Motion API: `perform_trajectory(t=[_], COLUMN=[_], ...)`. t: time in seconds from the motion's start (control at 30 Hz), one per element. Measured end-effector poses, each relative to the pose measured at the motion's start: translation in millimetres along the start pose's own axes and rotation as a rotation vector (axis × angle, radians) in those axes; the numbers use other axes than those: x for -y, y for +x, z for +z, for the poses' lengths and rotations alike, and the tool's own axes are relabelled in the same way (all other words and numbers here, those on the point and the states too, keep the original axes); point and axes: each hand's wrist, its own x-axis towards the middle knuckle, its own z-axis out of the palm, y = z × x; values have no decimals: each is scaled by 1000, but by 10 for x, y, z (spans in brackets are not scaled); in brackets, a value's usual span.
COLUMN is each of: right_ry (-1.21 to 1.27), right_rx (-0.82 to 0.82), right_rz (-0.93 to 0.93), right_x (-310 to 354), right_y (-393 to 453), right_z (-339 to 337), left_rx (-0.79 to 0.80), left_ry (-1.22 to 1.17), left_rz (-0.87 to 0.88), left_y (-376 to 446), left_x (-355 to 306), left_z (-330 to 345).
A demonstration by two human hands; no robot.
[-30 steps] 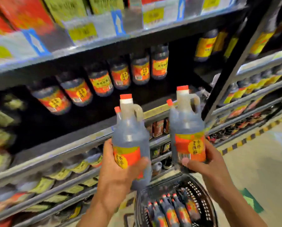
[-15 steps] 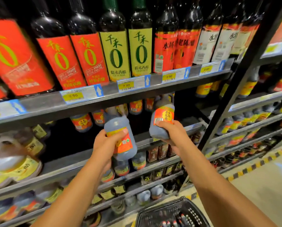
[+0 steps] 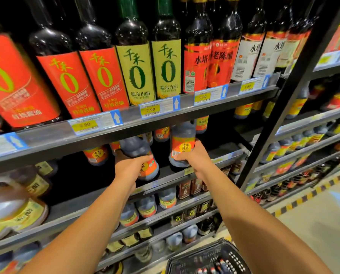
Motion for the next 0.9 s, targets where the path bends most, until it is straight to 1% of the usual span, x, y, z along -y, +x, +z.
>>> perform_trajectory(t=[0.17,0.2,0.3,0.37,0.43,0.53,0.63,0.7,0.73,0.77,0.8,0.83,0.87,0.9], right_ry=[-238,-284,-374,-399,-388,-363,-338,-519,-605,-398,-258,-254,-512,-669], right_rx=[-7,2,10,1,-2,11,32,2,27,48,19,33,37,-18], right_rz=[-74,-61,-89,-98,-97,-63,-47,-120,-190,-205,-168,-113,-157,-220], right_x=[9,30,-4,-150,-213,-119,-152,-142,-90,-18,-3,103,39,29], right_y=[107,104,220,420,521,482,547,571,567,551,593,541,599,633], right_z=[42,65,119,142,137,179,216,276,304,354,382,415,406,366], left_rx=[-9,-25,-62,-81,-72,-54,-60,-56,-52,-54,-58,-64,-69,-74], left_ry=[118,159,322,434,517,546,577,583,573,559,547,538,535,533], left_rz=[-36,2,217,298,318,311,261,261,274,286,299,308,306,306], left_y=[98,83,70,67,85,113,181,235,265,293,312,326,340,350], left_x=[103,90,80,94,108,94,34,-18,-36,-47,-64,-76,-86,-97], left_z=[-17,-6,22,43,59,98,141,164,172,185,202,217,232,248])
